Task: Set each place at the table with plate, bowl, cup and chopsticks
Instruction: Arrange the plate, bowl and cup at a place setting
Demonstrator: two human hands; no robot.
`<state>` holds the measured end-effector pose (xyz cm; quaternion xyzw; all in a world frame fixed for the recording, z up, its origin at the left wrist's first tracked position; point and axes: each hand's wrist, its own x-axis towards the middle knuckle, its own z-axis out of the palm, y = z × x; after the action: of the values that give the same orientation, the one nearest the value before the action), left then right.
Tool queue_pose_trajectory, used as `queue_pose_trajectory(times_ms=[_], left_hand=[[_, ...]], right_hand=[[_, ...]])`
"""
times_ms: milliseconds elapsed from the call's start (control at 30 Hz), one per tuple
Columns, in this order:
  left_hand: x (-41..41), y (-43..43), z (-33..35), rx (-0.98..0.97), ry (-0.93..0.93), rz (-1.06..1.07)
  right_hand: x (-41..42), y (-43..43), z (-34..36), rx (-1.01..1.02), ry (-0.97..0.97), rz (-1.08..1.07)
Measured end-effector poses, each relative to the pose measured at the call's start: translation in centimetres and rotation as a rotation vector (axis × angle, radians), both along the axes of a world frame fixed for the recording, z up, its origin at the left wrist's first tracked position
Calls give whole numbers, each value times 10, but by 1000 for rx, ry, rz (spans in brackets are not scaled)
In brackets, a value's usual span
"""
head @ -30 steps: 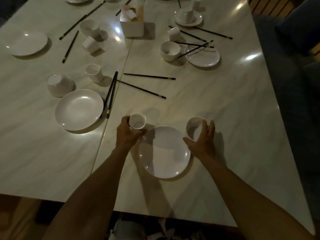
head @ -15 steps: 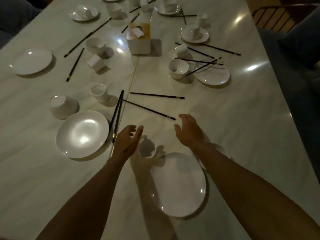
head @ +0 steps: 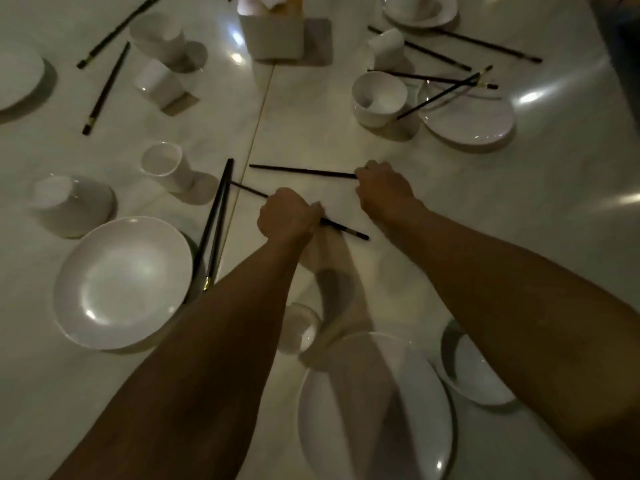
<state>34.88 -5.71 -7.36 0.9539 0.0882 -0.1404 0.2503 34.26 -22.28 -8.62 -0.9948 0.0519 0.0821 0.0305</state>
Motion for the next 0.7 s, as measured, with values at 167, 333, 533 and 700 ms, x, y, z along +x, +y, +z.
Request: queue_pose_trajectory(times_ms=[167,333,533,700], left_hand=[[3,-10,8,-56,64,64],[-3,-9,16,-141,128,54],[-34,-1,38,-452,234,-111],[-89,0,56,-473,294,-140]], right_hand=[[-3,5,-2,27,-88,43],[-25,19,19,336,104,-131],[-81,22,41,912,170,-532],[-150,25,63,1009,117,-562]])
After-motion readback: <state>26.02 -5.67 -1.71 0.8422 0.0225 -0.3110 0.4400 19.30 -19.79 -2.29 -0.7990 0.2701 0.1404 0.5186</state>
